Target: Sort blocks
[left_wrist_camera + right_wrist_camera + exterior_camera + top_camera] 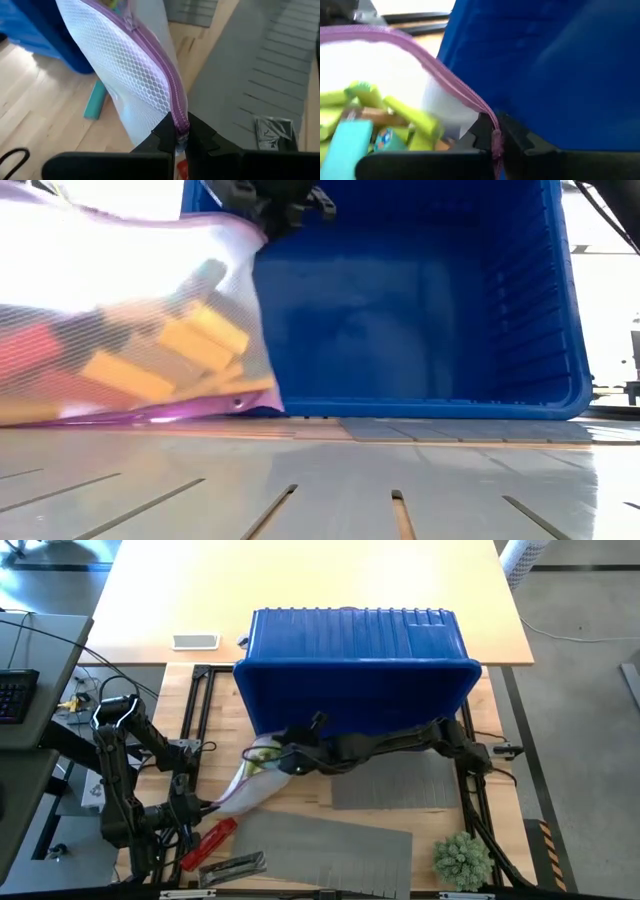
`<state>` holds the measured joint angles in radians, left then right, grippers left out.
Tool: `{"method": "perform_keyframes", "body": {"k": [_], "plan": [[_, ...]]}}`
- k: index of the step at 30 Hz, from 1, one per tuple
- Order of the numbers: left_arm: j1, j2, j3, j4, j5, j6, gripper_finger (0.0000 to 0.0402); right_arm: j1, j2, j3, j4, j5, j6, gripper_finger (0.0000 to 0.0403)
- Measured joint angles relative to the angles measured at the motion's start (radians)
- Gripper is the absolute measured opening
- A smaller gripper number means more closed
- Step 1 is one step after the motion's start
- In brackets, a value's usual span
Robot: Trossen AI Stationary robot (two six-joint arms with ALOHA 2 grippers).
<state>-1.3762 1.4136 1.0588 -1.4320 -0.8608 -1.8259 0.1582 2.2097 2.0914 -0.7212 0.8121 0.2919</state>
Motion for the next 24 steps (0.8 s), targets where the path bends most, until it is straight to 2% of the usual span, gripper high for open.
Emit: {"method": "perform_keyframes", "body": {"k": [4,5,8,9,13,15,19,21,24], "plan": [[0.001,0.000,0.000,-0.009,-0.042,0.022,0.0000,-0.032,-0.020,0.001,-0.024,-0.007,-0.002,0.0002],[0.001,0.000,0.000,-0.012,-0.048,0.023,0.0000,-0.045,-0.020,0.001,-0.053,-0.045,0.025,0.0002],[0.000,0.000,0.000,-0.008,-0.058,0.022,0.0000,-0.074,-0.020,0.002,-0.136,-0.260,0.118,0.0001],[0.000,0.000,0.000,-0.009,-0.058,0.023,0.0000,-0.078,-0.016,0.002,-0.163,-0.290,0.121,0.0001],[0.001,0.000,0.000,-0.044,-0.065,0.016,0.0000,-0.097,-0.002,0.002,-0.221,-0.206,-0.031,0.0000],[0.004,0.000,0.000,-0.064,-0.066,-0.007,0.0000,-0.110,-0.014,0.002,-0.201,-0.267,-0.098,0.0000],[0.008,0.000,0.000,-0.068,-0.068,-0.011,0.0000,-0.088,-0.035,0.004,-0.099,-0.411,-0.342,0.0009],[0.011,0.000,0.000,-0.071,-0.065,-0.013,0.0000,-0.078,-0.037,0.003,-0.090,-0.439,-0.416,0.0027],[0.016,0.000,0.000,-0.068,-0.069,-0.013,0.0000,-0.083,-0.039,0.003,-0.081,-0.480,-0.428,0.0069]]}}
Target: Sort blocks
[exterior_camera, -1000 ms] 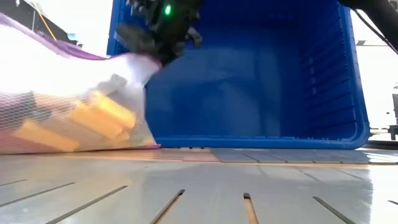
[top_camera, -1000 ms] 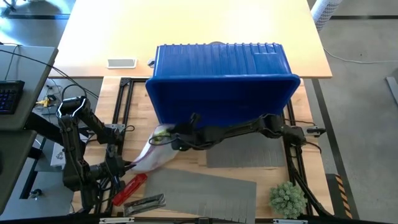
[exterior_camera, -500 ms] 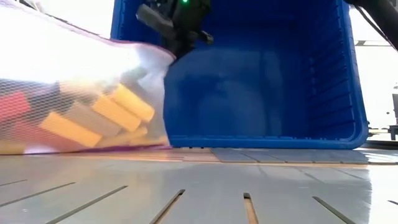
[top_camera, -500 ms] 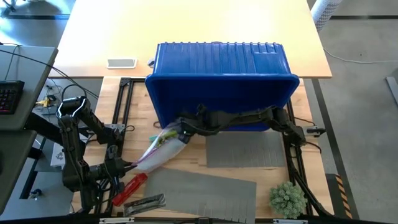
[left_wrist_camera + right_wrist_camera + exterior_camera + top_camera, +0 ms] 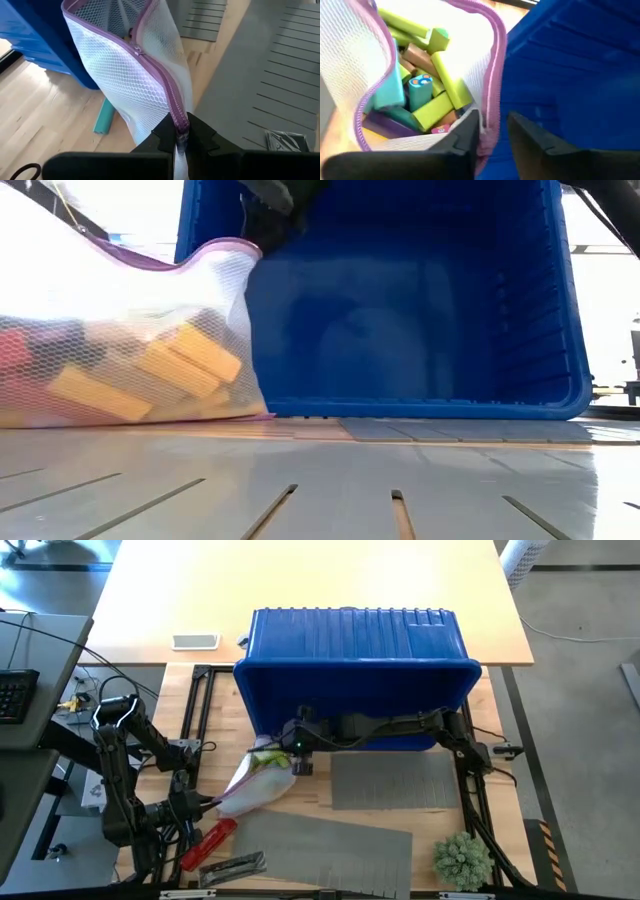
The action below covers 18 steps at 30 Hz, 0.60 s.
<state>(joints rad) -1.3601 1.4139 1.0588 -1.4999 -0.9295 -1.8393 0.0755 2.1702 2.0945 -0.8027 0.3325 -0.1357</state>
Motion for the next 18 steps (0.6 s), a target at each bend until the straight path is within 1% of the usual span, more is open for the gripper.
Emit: {"method": "perform_keyframes", "body": {"k": [3,6,11,14,18], "plan": [[0.006,0.000,0.000,0.000,-0.001,0.000,0.0000,-0.001,-0.003,0.013,0.023,-0.082,0.023,0.0108],[0.006,0.000,0.000,0.000,-0.002,0.000,0.0000,0.031,-0.003,0.031,0.094,-0.182,-0.020,0.0128],[0.006,0.000,0.000,0.003,-0.005,0.001,0.0000,0.077,0.010,0.037,0.297,-0.196,-0.083,0.0128],[0.005,0.000,0.000,0.006,-0.015,0.009,0.0000,0.075,0.061,0.036,0.353,-0.205,-0.059,0.0128],[0.005,0.000,0.000,0.012,-0.022,0.017,0.0000,0.072,0.128,0.033,0.384,-0.225,-0.048,0.0128]]}}
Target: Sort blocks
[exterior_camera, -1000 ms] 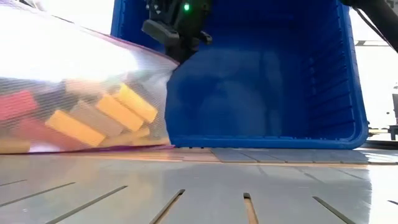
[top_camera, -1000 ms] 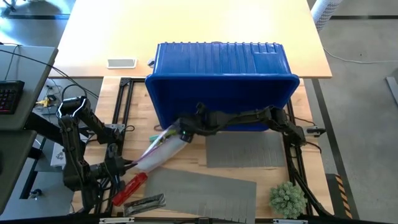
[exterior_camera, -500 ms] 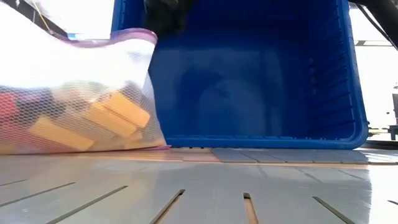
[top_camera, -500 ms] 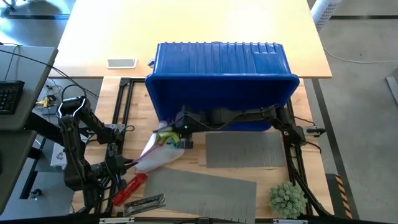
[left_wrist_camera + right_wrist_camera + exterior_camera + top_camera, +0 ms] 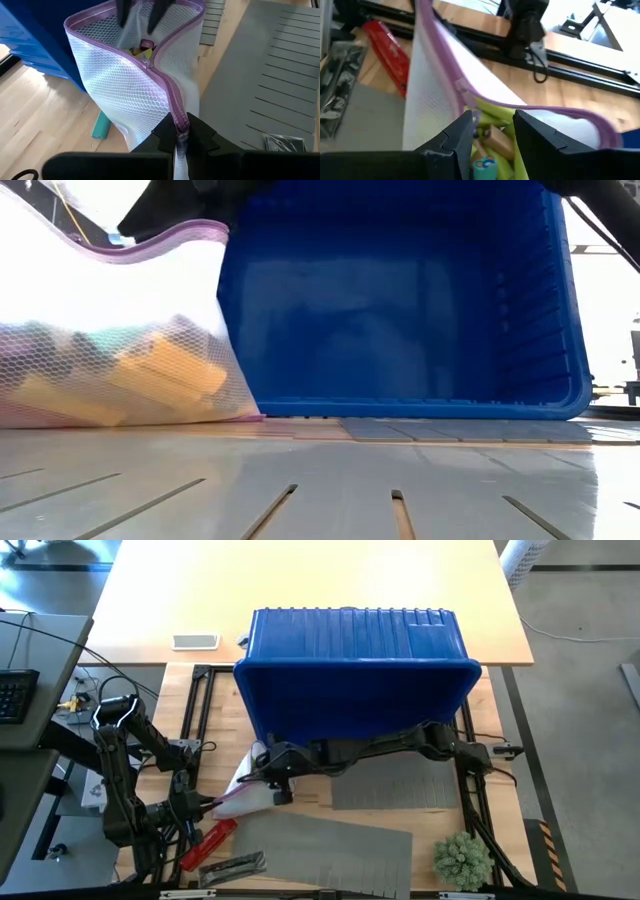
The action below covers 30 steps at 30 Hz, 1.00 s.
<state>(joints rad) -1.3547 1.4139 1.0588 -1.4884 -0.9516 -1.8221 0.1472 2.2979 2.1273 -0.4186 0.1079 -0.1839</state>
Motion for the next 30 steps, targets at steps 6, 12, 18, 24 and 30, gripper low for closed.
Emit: {"method": "perform_keyframes", "body": {"k": [6,12,18,24,30], "plan": [[0.000,0.000,0.000,0.003,0.000,0.002,0.0000,0.002,0.049,0.002,0.001,-0.013,-0.023,0.0128],[0.001,0.000,0.000,0.023,-0.001,0.027,0.0000,-0.013,0.090,0.002,0.010,-0.033,-0.062,0.0128],[0.000,0.000,0.000,0.035,-0.001,0.028,0.0000,-0.017,0.094,0.002,0.075,-0.126,-0.061,0.0128],[0.000,0.000,0.000,0.041,-0.002,0.028,0.0000,-0.030,0.099,0.002,0.128,-0.155,-0.002,0.0128],[0.000,0.000,0.000,0.043,-0.002,0.028,0.0000,-0.056,0.102,0.001,0.101,-0.231,0.076,0.0098]]}}
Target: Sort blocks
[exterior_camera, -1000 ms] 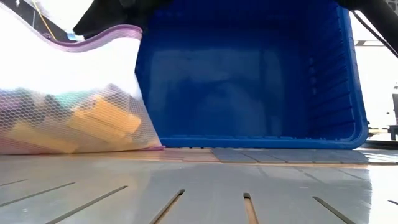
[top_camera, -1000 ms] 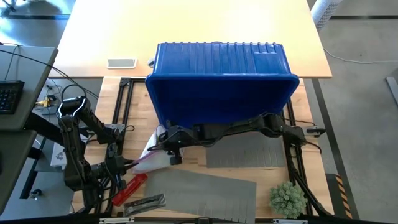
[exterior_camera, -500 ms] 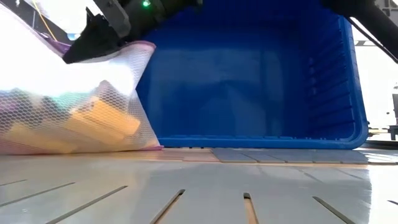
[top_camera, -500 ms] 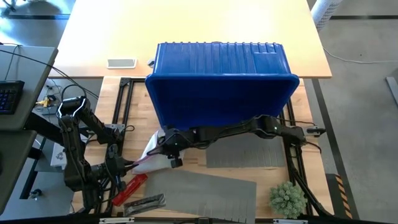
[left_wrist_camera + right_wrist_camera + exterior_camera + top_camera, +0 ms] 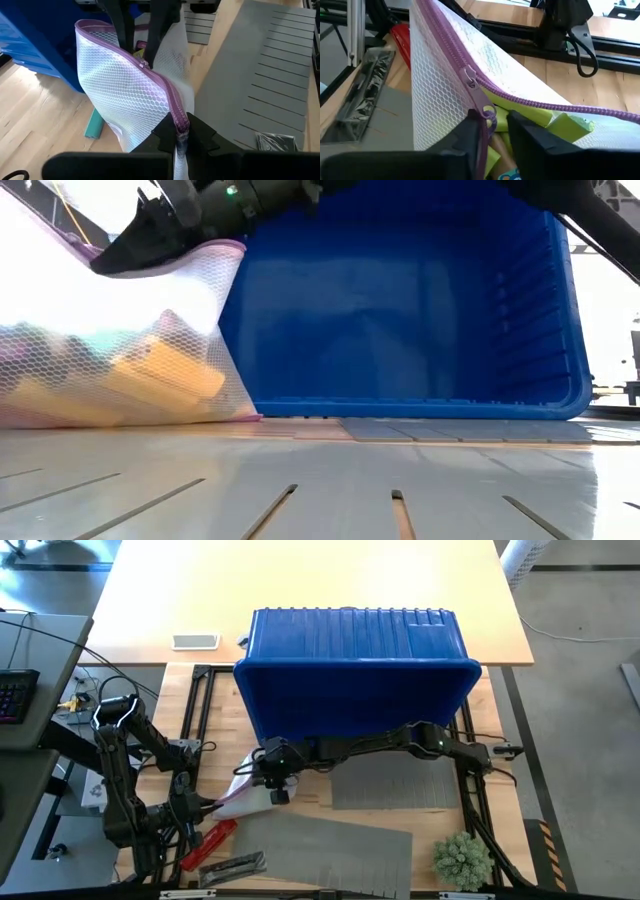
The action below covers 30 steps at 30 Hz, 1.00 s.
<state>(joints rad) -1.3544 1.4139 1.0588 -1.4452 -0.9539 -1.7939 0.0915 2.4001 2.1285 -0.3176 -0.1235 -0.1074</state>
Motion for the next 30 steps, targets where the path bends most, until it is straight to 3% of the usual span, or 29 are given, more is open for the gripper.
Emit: {"method": "perform_keyframes", "body": {"k": [4,6,18,24,30], "plan": [[0.000,0.000,0.000,0.002,0.002,0.011,0.0000,0.001,0.001,0.015,-0.007,-0.005,-0.008,0.0025],[-0.001,0.000,0.000,0.004,0.011,0.011,0.0000,0.002,0.001,0.033,-0.007,-0.005,-0.028,0.0009],[-0.002,0.000,0.000,0.010,0.040,0.010,0.0000,0.008,0.000,0.214,-0.291,0.020,-0.059,0.0001],[-0.002,0.000,0.000,0.009,0.040,0.010,0.0000,0.019,0.000,0.215,-0.326,0.151,-0.059,0.0000],[-0.001,0.000,0.000,0.010,0.041,0.007,0.0000,0.065,0.000,0.214,-0.248,0.266,-0.059,0.0000]]}}
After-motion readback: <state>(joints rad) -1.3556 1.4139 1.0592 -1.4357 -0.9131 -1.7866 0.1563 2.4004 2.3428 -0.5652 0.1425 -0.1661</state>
